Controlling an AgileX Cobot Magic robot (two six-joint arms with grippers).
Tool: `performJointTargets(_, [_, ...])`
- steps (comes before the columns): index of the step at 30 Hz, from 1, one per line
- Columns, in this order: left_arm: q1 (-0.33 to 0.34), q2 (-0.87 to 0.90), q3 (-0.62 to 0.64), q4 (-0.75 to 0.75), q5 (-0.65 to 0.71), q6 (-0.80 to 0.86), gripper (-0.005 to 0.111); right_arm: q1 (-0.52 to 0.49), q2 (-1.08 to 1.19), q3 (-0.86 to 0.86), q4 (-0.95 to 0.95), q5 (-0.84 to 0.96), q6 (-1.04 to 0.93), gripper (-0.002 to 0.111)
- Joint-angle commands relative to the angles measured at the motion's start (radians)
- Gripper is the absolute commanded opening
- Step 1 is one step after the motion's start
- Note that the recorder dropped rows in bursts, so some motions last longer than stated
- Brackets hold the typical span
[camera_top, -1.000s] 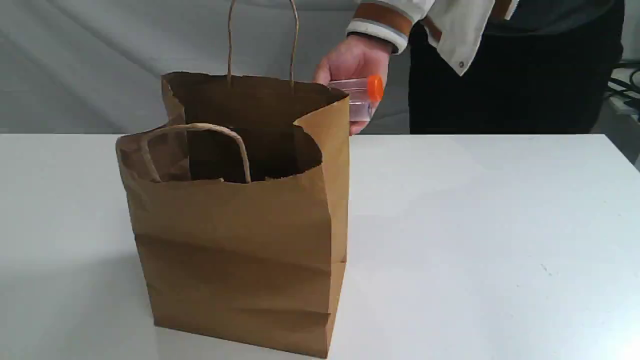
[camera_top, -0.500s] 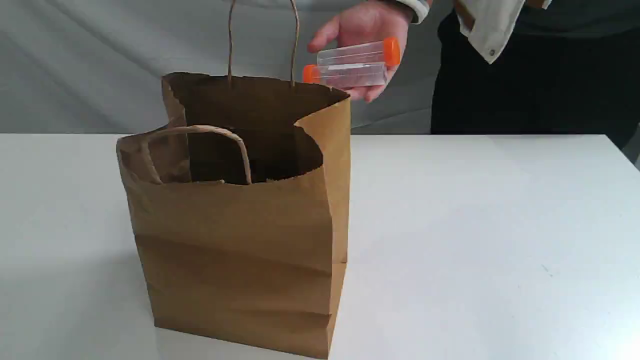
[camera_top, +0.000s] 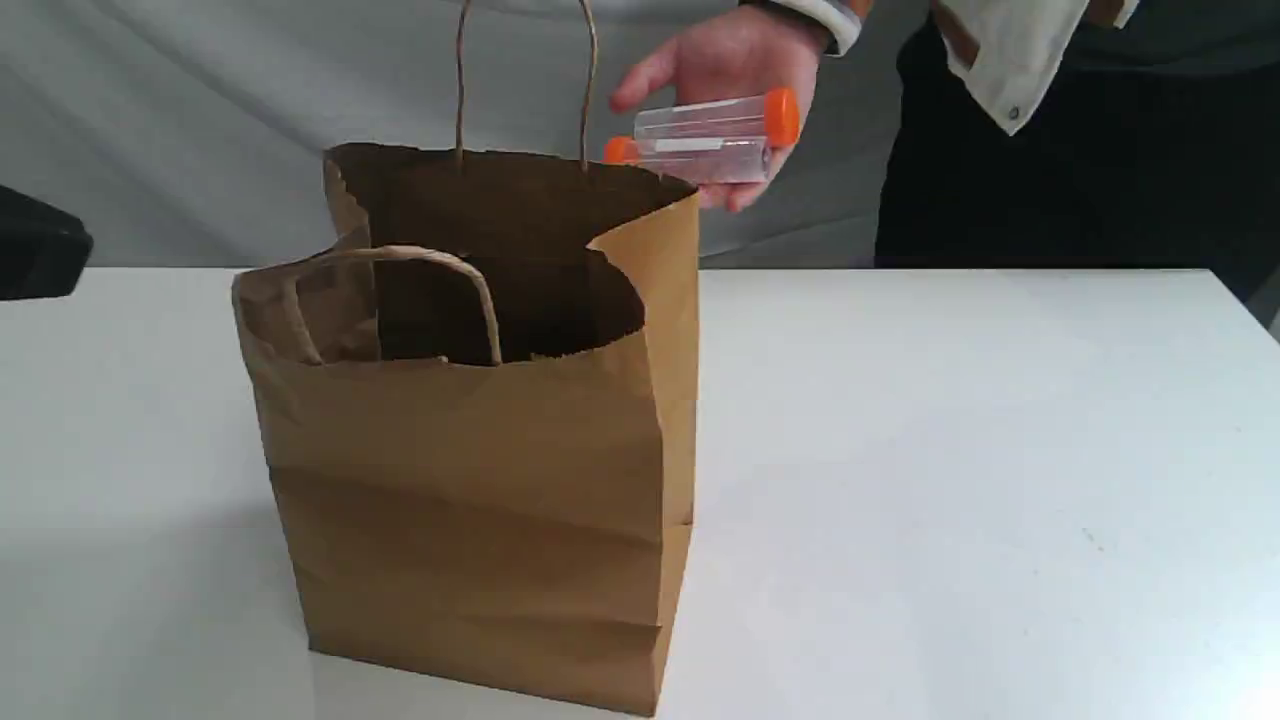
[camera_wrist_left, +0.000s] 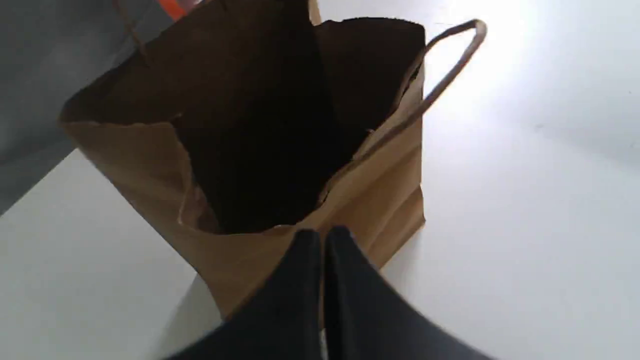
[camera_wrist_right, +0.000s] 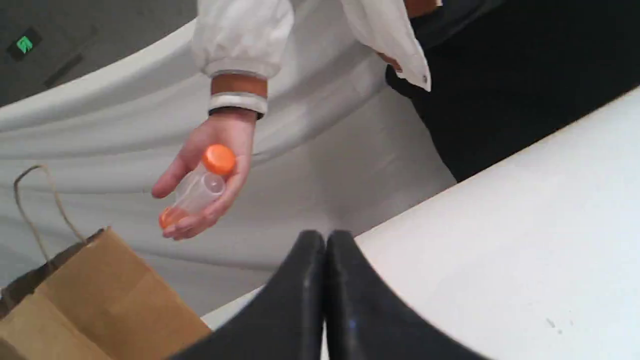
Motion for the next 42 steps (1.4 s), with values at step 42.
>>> performJointTargets(42, [-0.185, 0.146, -0.012, -0.096, -0.082, 0.261, 0.037, -0.006, 1.249, -1.180, 0.083, 0.738, -0.255, 0.000])
